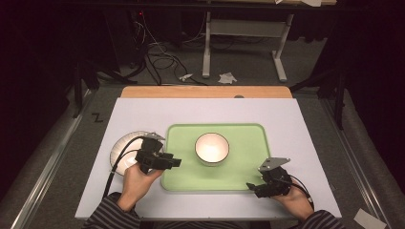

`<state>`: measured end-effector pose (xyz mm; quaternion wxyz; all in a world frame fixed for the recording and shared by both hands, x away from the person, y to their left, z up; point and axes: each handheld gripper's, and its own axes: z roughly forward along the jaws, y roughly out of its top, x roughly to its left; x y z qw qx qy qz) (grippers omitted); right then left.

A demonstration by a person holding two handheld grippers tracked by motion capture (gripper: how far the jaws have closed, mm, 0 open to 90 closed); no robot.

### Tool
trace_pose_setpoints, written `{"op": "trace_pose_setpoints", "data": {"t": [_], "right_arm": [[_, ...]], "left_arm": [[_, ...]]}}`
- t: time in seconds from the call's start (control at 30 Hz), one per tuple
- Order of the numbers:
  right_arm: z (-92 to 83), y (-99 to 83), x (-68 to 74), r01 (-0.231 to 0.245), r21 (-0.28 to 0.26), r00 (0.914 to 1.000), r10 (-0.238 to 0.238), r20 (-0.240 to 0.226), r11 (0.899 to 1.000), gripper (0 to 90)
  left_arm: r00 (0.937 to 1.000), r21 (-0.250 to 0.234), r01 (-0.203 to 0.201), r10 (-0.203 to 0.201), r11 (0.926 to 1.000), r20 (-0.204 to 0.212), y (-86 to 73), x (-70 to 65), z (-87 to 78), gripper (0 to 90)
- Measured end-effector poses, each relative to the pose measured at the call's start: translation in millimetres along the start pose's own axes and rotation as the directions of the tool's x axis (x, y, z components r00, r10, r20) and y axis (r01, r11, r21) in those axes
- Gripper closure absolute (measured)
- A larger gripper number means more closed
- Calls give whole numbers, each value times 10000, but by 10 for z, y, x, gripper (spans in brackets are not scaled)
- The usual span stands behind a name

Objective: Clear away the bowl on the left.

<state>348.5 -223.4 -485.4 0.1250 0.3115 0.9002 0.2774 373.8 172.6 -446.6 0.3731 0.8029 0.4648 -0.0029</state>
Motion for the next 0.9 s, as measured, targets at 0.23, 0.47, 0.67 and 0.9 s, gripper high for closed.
{"op": "trace_pose_setpoints", "data": {"t": [0.23,0.47,0.67,0.9], "right_arm": [[0,0,0,1,6,10000,-1,-1,10000,288],[-2,-1,2,-4,-22,10000,3,-25,10000,288],[-11,-3,2,-40,-30,10000,40,22,10000,288],[-13,-1,4,-14,-31,10000,14,-28,10000,288]], "left_arm": [[9999,164,-28,30,9999,-148,-61,8,43,532],[9999,475,67,-61,9989,-122,-118,34,98,521],[9998,876,24,-7,9962,-200,-138,30,163,518],[9997,889,59,-36,9960,-260,-139,45,175,512]]}}
